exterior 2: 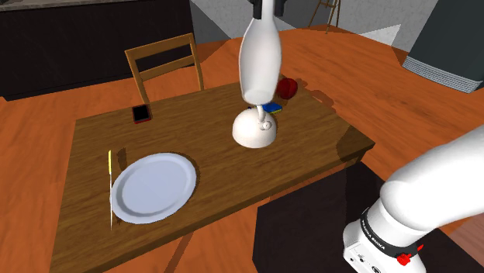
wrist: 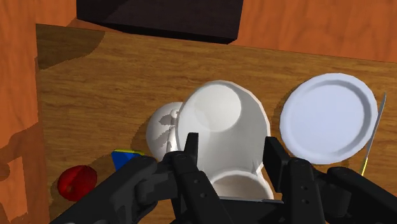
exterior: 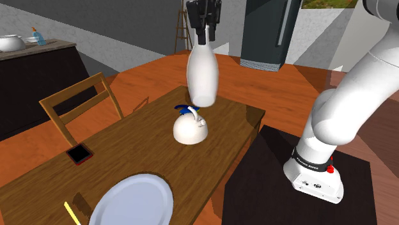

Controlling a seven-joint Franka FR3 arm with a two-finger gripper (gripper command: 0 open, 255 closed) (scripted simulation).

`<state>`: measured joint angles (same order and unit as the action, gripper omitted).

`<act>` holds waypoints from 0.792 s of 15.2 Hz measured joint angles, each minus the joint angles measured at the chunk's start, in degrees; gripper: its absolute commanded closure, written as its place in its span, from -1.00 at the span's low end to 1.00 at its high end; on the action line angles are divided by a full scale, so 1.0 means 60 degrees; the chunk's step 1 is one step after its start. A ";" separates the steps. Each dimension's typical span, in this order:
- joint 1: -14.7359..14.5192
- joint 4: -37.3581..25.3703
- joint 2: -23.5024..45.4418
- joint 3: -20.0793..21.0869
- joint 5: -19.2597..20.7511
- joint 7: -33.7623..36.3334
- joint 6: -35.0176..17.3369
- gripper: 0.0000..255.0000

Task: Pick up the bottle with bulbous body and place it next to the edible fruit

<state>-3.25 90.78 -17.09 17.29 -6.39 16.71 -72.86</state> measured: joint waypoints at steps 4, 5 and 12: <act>0.0266 0.0410 0.0023 -0.0536 0.0202 -0.0877 -0.0366 1.00; 0.0353 0.0627 -0.0098 -0.0739 0.0242 -0.1176 -0.0444 1.00; 0.0886 0.0974 0.0307 -0.1715 0.0643 -0.2757 -0.1120 1.00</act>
<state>2.06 96.63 -15.25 6.99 -2.53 0.17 -79.58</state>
